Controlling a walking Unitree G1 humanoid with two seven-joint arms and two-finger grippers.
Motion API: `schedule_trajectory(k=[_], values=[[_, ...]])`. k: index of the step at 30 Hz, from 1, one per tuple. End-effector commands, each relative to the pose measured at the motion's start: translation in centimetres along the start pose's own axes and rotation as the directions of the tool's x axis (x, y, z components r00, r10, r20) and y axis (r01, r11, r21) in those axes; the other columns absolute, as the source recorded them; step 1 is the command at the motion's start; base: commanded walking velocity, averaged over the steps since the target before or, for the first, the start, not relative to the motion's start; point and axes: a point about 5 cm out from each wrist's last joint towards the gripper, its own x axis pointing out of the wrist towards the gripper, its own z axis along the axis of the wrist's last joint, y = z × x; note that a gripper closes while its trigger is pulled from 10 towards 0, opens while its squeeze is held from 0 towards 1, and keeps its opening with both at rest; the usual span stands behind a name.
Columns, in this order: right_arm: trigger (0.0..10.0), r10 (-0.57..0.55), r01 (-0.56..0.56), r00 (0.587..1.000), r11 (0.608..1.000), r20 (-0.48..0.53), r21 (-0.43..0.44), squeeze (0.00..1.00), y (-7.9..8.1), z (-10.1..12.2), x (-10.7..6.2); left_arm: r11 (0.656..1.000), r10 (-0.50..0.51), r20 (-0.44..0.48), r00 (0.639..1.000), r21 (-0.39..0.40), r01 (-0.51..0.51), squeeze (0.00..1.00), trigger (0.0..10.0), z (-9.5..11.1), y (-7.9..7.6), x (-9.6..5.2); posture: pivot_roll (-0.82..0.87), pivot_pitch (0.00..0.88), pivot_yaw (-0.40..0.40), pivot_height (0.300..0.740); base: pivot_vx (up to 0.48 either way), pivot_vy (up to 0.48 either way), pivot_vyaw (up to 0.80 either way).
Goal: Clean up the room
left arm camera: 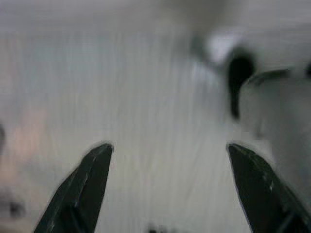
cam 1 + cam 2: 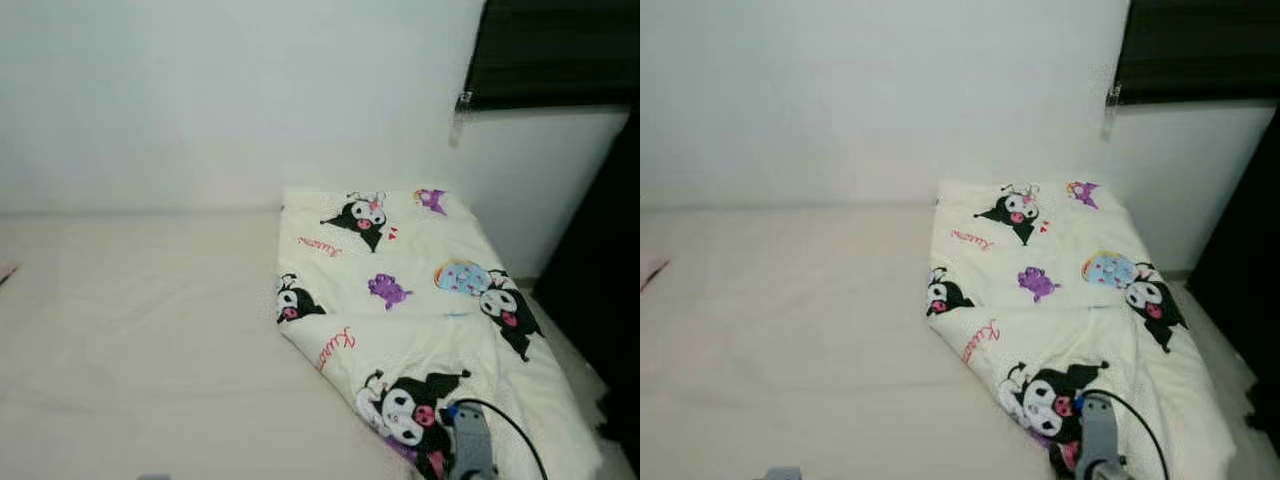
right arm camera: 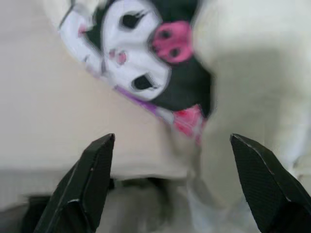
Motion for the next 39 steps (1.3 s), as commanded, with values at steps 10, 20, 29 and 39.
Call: schedule_trajectory(k=[10, 20, 29, 39], values=[[10.0, -0.021, 0.021, 0.996, 1.0, -0.083, 0.005, 0.0, -0.36, -2.31, -0.41, 1.0, -0.012, 0.017, 1.0, 0.023, 0.011, 0.0, 10.0, 0.54, -0.09, 0.0, -0.21, 0.0, 0.051, 0.74, 0.0, 0.0, 0.0], [10.0, -0.024, 0.025, 0.996, 1.0, -0.085, 0.005, 0.0, -0.37, -2.33, -0.41, 0.999, -0.019, 0.025, 1.0, 0.028, 0.018, 0.0, 10.0, 0.84, -0.17, -0.01, -0.21, 0.0, 0.048, 0.74, 0.0, 0.0, 0.0], [10.0, -0.034, 0.035, 0.995, 0.999, -0.089, 0.005, 0.0, -0.49, -2.36, -0.43, 0.999, -0.021, 0.028, 0.999, 0.031, 0.02, 0.0, 10.0, 0.96, -0.31, -0.01, -0.21, 0.0, 0.045, 0.74, 0.0, 0.0, 0.0], [10.0, -0.079, 0.081, 0.992, 0.997, -0.097, 0.011, 0.0, -1.03, -2.47, -0.55, 0.999, -0.018, 0.023, 1.0, 0.03, 0.018, 0.0, 10.0, 0.74, -0.32, -0.01, -0.21, 0.0, 0.044, 0.74, 0.0, 0.0, 0.0]])
